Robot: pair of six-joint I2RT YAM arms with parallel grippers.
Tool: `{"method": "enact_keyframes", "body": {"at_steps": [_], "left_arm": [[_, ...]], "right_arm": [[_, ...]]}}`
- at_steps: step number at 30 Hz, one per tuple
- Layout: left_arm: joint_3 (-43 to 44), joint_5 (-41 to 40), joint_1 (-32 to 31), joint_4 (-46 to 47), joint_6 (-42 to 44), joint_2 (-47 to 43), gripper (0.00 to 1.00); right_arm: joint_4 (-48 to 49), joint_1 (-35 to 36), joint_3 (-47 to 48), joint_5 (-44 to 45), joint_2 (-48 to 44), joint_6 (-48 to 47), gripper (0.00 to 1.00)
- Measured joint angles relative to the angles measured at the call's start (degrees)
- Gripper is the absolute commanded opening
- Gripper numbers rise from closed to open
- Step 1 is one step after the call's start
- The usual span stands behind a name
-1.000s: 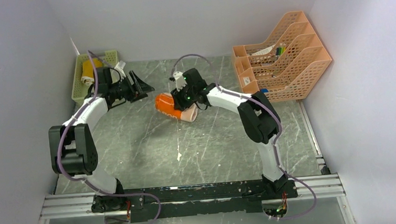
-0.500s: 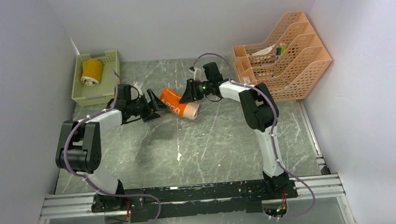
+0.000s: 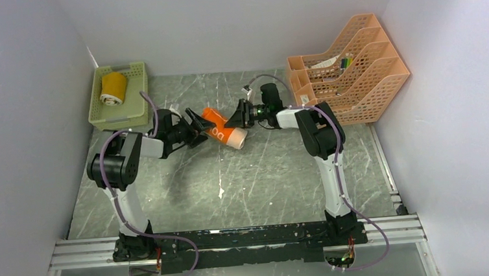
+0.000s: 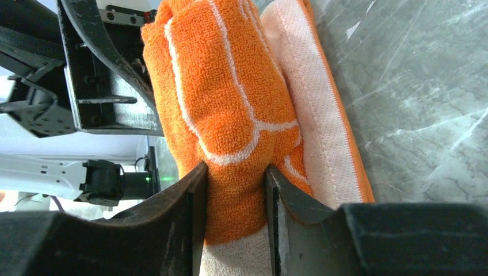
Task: Roll the towels
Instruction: Roll the towel at the center of the board, then pick up the towel at the center of the board.
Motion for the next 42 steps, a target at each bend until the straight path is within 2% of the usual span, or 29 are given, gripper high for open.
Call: {"method": "enact_keyframes", "body": {"at_steps": [3,13,22,23,24,25,26,27,31,36,39,42], "left_arm": [[-0.22,-0.35,-0.98,7.91,-5.14,2.97,1.0],[0.22,-5.33,-5.11,15.26,-10.4,5.81,0.98],[1.84,-7.48,-5.73,17.81,-11.87,8.76,0.57],[1.97,-7.5,-5.77,17.66,-11.78,8.76,0.47],[2.21,-7.54,-5.84,17.18,-11.37,8.74,0.3],[2.51,-7.54,-5.86,16.5,-11.02,8.74,0.19],[2.97,-7.48,-5.88,15.45,-10.34,8.7,0.11],[3.52,-7.34,-5.88,14.36,-10.08,8.61,0.07],[7.48,-6.69,-5.7,7.58,-6.64,7.63,0.11],[13.42,-7.26,-4.68,-2.99,-0.39,5.53,0.1],[21.07,-9.6,-2.38,-12.72,6.01,3.63,0.1],[32.89,-12.52,0.79,-24.46,13.9,2.75,0.12]], "right_arm": [[4.09,-0.33,-1.46,-0.63,0.42,3.15,0.36],[18.05,-0.28,-5.84,-2.82,2.12,14.91,0.34],[20.41,0.96,-6.62,-3.06,2.27,17.81,0.34],[20.06,0.96,-6.62,-3.06,2.27,17.59,0.35],[19.58,0.96,-6.62,-3.06,2.23,17.11,0.36],[19.04,0.96,-6.62,-3.02,2.12,16.52,0.37],[17.79,0.94,-6.6,-2.73,1.84,15.47,0.39],[16.76,0.92,-6.6,-2.47,1.51,14.51,0.41],[7.87,0.83,-5.62,-0.61,-1.49,6.97,0.46],[-1.05,0.09,-7.17,1.22,-7.58,-1.2,0.5],[-4.0,-1.88,-11.47,1.53,-12.9,-3.48,0.5],[-6.47,-5.38,-15.26,2.67,-18.01,-5.35,0.51]]}}
